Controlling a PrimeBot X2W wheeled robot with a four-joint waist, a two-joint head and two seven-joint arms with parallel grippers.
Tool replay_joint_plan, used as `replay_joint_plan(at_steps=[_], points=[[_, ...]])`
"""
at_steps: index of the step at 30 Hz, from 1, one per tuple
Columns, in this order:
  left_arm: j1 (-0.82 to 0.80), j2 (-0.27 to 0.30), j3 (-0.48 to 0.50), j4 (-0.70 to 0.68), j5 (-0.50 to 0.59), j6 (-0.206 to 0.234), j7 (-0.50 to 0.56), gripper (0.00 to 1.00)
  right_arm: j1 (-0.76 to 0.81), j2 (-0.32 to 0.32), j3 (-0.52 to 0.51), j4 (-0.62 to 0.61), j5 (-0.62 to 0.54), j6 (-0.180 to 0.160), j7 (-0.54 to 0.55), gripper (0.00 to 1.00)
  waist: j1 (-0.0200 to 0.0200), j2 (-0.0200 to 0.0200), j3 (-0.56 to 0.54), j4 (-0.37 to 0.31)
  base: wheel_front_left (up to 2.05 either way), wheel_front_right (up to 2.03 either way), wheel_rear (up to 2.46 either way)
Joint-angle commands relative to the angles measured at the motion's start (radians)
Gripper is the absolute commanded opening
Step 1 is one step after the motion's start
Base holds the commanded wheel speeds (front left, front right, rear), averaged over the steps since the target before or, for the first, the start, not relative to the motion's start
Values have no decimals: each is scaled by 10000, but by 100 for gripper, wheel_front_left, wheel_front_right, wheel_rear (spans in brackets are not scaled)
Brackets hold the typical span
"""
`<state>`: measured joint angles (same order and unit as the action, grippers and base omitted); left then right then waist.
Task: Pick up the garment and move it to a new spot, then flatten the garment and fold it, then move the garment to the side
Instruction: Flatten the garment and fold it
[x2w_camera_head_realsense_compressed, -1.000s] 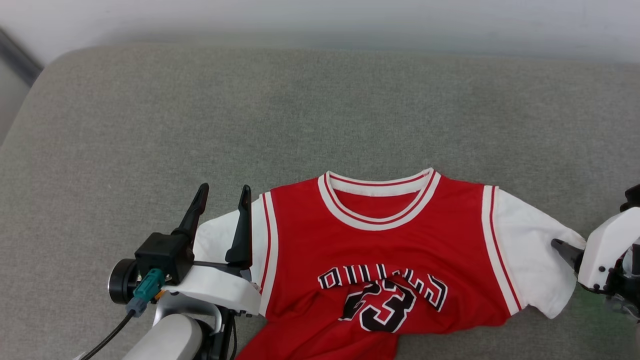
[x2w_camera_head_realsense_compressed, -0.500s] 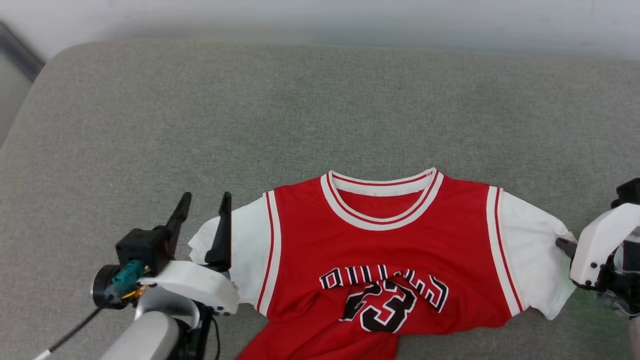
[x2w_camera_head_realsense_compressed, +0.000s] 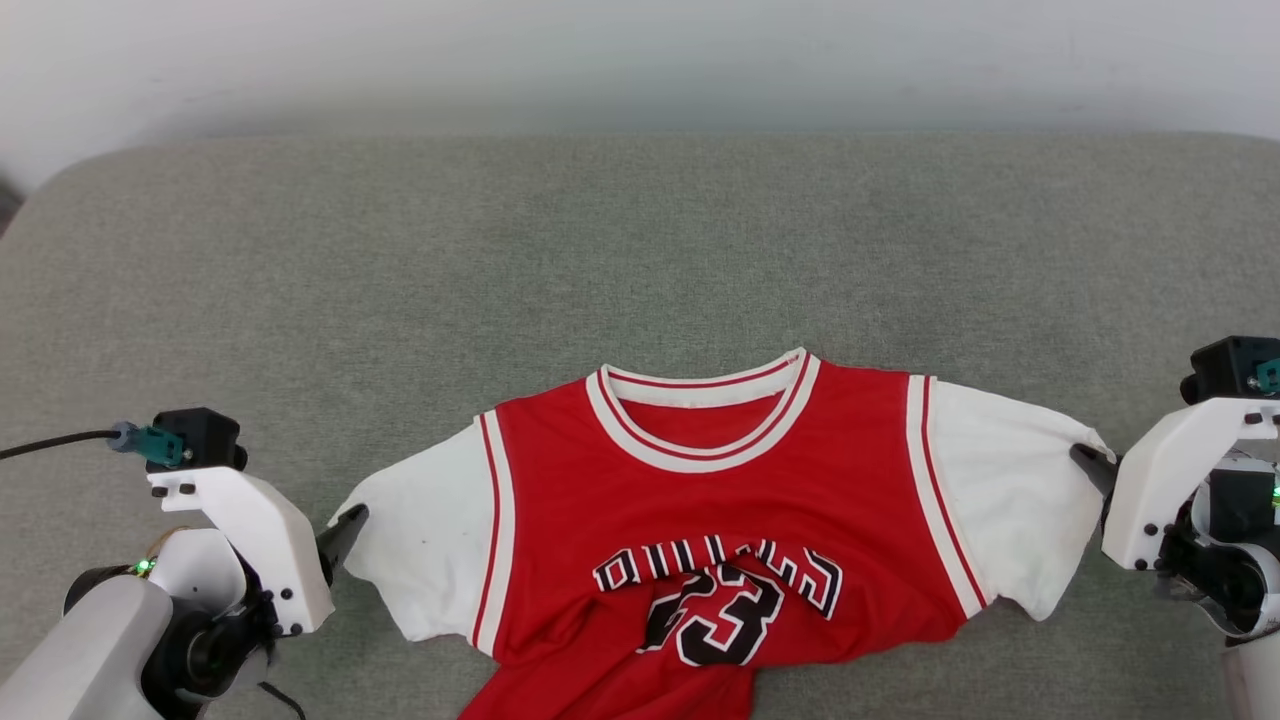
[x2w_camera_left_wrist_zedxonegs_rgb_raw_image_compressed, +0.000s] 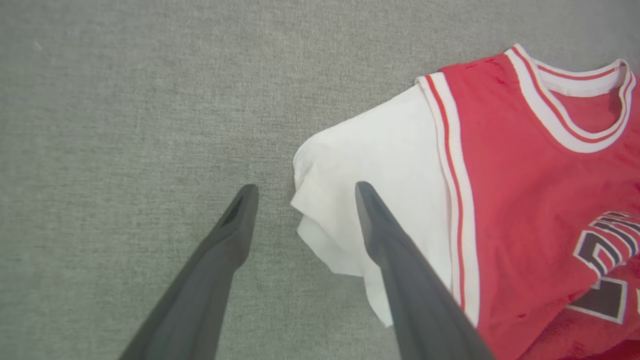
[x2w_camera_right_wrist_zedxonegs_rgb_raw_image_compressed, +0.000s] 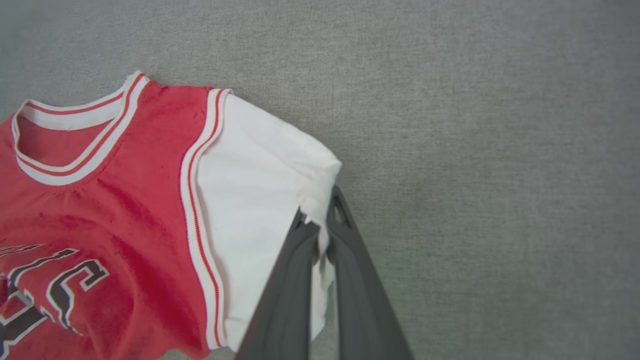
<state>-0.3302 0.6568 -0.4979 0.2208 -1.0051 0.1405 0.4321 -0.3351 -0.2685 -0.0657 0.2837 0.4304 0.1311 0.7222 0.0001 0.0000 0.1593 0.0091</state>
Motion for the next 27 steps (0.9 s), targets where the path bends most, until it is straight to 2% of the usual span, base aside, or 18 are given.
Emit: replay_joint_plan(at_steps=[1, 6, 10, 11, 12, 13, 14, 17, 19, 27], points=[[-95, 46, -50, 116, -133, -33, 312, 100, 99, 70, 50, -164, -34, -6, 28, 0, -1, 0, 225, -179, 0, 0, 0], [-413, 159, -86, 927, -666, -127, 1401, 100, 46, 187, 162, -595, 87, -6, 27, 0, -1, 0, 693, -475, 0, 0, 0], [-403, -152, -201, 1633, -1166, -359, 2017, 100, 107, 221, 158, -636, 157, -7, -36, 0, -1, 0, 927, -626, 0, 0, 0], [-344, -302, -279, 1795, -1276, -417, 2171, 62, 134, 227, 168, -627, 167, -6, -68, 0, -1, 0, 942, -653, 0, 0, 0], [-297, -430, -376, 1935, -1354, -476, 2320, 41, 149, 238, 184, -609, 175, -7, -82, 0, -1, 0, 947, -686, 0, 0, 0], [-262, -567, -448, 2034, -1420, -540, 2402, 15, 149, 235, 190, -589, 184, -7, -115, 0, -1, 0, 949, -709, 0, 0, 0], [-239, -715, -498, 2123, -1489, -622, 2427, 0, 161, 226, 191, -566, 177, -7, -125, 0, -1, 0, 933, -719, 0, 0, 0], [-303, -978, -578, 2285, -1389, -765, 2174, 0, 238, 150, 182, -504, 193, -7, -205, 0, -1, 0, 831, -700, 0, 0, 0], [-444, -893, -525, 2435, -1143, -727, 1769, 0, 315, 91, 186, -463, 180, -7, -205, 0, -1, 0, 670, -661, 0, 0, 0], [-1404, -690, -132, 2269, 175, -253, -553, 0, 131, -219, 180, -385, -190, -7, -800, 0, -1, 0, -376, -372, 0, 0, 0]])
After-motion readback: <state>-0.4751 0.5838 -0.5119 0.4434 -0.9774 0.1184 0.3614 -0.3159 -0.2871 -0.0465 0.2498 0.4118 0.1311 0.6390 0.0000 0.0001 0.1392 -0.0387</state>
